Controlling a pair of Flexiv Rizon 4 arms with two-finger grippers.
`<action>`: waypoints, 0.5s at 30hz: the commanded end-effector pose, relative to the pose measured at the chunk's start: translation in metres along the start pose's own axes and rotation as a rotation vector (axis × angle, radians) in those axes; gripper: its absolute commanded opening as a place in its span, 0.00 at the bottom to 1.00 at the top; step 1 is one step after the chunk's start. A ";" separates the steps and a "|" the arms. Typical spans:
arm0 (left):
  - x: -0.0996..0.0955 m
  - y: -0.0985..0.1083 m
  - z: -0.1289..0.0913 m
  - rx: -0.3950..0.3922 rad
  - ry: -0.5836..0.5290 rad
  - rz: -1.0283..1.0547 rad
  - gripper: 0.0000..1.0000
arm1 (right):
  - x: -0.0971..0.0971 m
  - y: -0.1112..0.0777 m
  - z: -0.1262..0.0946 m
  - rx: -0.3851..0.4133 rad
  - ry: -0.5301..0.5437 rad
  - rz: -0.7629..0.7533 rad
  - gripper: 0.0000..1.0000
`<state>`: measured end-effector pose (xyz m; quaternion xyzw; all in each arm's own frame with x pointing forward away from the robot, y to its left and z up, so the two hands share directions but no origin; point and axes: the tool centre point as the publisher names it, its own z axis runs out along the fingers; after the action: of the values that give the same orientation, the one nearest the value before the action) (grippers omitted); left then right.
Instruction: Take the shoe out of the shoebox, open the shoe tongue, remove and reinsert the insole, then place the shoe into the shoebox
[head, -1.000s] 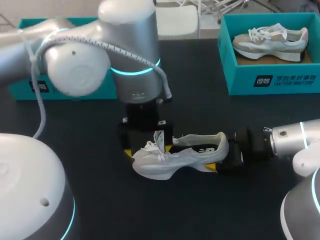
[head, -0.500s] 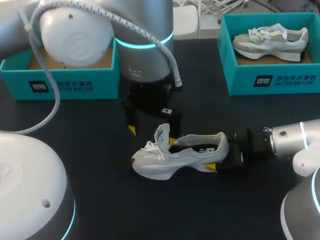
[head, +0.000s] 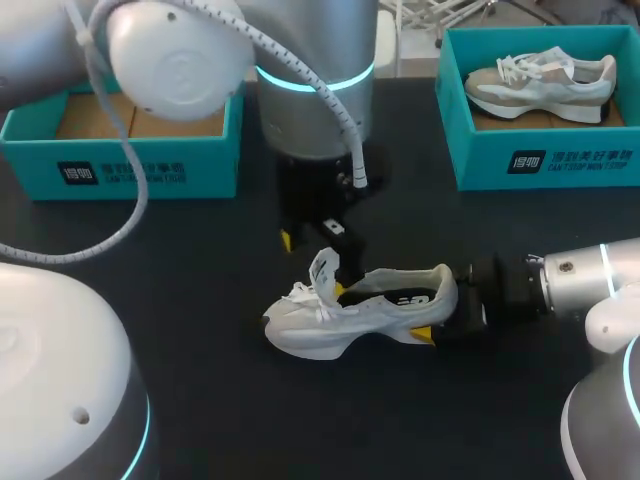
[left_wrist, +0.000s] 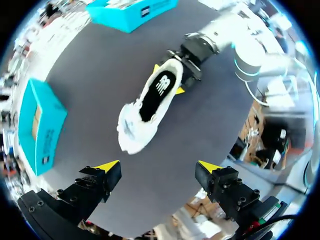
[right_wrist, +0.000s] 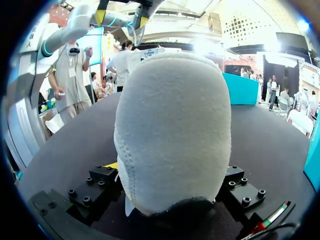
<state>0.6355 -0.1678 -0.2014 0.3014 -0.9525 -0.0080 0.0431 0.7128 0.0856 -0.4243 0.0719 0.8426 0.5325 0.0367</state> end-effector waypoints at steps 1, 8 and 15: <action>-0.011 -0.037 0.022 0.009 0.079 0.309 1.00 | 0.001 -0.004 0.005 0.003 -0.003 0.001 0.00; -0.013 -0.075 0.043 0.028 0.027 0.448 0.00 | 0.001 -0.004 0.005 0.003 -0.003 0.001 0.00; -0.002 -0.102 0.072 0.063 -0.009 0.575 0.00 | 0.001 -0.004 0.005 0.003 -0.003 0.001 0.00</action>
<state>0.6907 -0.2324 -0.2611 0.0463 -0.9978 0.0369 0.0303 0.7127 0.0856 -0.4242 0.0718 0.8425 0.5326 0.0366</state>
